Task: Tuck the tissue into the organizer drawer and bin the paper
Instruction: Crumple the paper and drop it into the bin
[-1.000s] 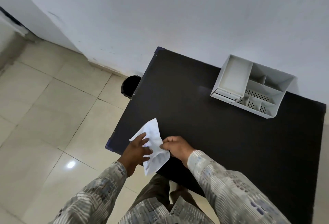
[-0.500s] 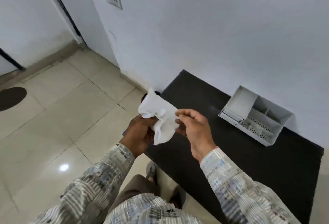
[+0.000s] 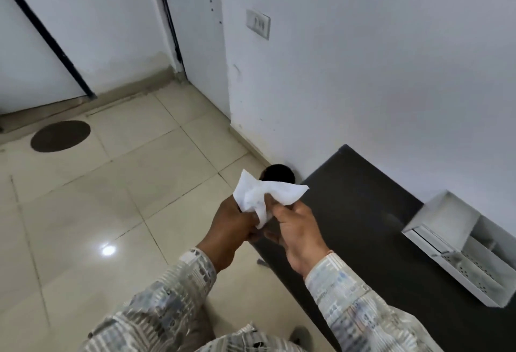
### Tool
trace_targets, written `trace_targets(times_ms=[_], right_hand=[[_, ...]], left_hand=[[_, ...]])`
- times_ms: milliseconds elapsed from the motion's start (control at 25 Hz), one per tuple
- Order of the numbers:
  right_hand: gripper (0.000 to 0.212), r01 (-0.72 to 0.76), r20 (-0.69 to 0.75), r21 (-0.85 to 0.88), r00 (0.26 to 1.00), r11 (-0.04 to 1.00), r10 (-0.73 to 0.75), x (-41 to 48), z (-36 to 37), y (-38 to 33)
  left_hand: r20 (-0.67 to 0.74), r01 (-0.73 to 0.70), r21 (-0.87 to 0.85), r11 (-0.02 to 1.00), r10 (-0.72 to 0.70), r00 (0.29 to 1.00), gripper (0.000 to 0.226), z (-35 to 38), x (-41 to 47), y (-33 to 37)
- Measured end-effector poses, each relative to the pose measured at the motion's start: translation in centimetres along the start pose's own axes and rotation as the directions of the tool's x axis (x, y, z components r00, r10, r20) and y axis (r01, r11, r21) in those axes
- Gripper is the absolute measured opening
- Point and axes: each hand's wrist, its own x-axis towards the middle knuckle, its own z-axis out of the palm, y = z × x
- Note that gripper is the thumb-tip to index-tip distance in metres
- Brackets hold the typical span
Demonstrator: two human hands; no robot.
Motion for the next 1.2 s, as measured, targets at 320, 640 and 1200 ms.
trace_targets(times_ms=[320, 640, 1200], right_hand=[[0.025, 0.276, -0.126, -0.312, 0.937, 0.909, -0.327, 9.3, 16.2, -1.9], [0.03, 0.404, 0.083, -0.872, 0.676, 0.274, -0.733, 16.0, 16.7, -5.0], [0.023, 0.088, -0.728, -0.008, 0.683, 0.996, -0.066, 35.1, 5.2, -7.0]], left_hand=[[-0.05, -0.132, -0.02, 0.991, 0.131, 0.99, 0.018, -15.7, 8.4, 6.3], [0.098, 0.116, -0.084, 0.99, -0.107, 0.989, 0.02, -16.2, 20.2, 12.0], [0.294, 0.315, 0.322, 0.893, -0.411, 0.863, 0.035, -5.8, 45.5, 14.2]])
